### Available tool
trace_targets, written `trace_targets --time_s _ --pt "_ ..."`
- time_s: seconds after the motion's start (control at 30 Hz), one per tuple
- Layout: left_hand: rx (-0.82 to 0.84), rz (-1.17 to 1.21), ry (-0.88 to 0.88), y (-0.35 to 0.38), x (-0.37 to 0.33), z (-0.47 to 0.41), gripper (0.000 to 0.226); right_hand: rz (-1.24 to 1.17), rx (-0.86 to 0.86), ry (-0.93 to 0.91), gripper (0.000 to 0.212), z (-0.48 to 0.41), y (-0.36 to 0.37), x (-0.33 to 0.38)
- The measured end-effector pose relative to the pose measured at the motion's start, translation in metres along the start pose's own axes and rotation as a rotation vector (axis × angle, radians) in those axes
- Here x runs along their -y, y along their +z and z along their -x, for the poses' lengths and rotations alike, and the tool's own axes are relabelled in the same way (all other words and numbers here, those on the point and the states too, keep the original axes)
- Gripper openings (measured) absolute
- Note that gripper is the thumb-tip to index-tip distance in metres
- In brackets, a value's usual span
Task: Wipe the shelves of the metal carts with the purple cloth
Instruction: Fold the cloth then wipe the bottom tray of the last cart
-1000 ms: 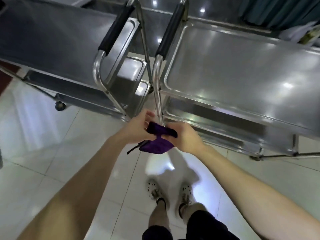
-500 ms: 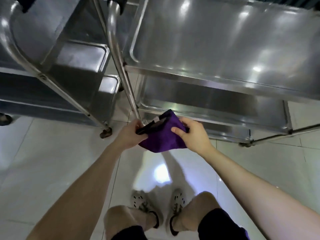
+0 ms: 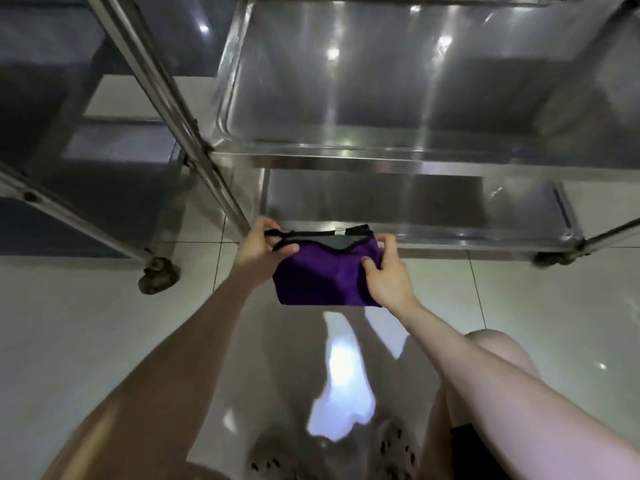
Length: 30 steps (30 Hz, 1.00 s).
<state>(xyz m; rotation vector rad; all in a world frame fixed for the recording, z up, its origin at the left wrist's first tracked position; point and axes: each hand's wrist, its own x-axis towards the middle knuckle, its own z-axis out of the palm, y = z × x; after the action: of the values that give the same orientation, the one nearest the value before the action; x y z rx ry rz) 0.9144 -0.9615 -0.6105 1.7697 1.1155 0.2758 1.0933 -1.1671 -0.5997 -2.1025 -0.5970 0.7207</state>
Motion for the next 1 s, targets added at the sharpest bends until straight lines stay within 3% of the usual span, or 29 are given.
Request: trace_targets --time_s 0.2,0.3,0.37,0.43,0.5,0.57,0.67,0.8,0.87,1.0 --pt "-0.105 -0.113 0.194 0.036 0.015 -0.081 0.053 0.027 -0.141 -0.13 0.025 -0.069 0.03 -0.049" --pt "-0.121 -0.086 0.219 0.042 0.001 -0.108 0.08 0.079 -0.143 -0.077 0.048 -0.112 0.025 -0.046" --pt "-0.085 -0.057 0.177 0.048 0.003 -0.102 0.084 0.386 -0.019 -0.05 0.072 -0.126 0.023 -0.046" --pt "-0.158 -0.058 0.181 0.056 0.023 -0.085 0.067 0.705 0.054 -0.161 0.076 -0.126 0.028 -0.046" --pt "-0.274 -0.041 0.116 0.063 0.054 -0.067 0.04 0.792 0.126 -0.315 0.067 -0.123 0.035 -0.043" --pt "-0.356 -0.017 0.026 0.061 0.082 -0.054 0.028 0.836 0.259 -0.446 0.063 -0.126 0.042 -0.038" --pt "-0.546 0.073 -0.104 0.043 0.101 -0.05 0.054 0.912 0.429 -0.557 0.065 -0.145 0.044 -0.026" --pt "-0.695 0.187 -0.047 0.013 0.085 -0.066 0.094 1.031 0.501 -0.599 0.07 -0.171 0.047 -0.034" --pt "-0.686 0.318 0.017 0.003 0.071 -0.078 0.084 1.008 0.492 -0.581 0.07 -0.177 0.061 -0.051" --pt "-0.674 0.516 0.07 0.007 0.06 -0.101 0.035 1.029 0.29 -0.648 0.07 -0.182 0.093 -0.081"
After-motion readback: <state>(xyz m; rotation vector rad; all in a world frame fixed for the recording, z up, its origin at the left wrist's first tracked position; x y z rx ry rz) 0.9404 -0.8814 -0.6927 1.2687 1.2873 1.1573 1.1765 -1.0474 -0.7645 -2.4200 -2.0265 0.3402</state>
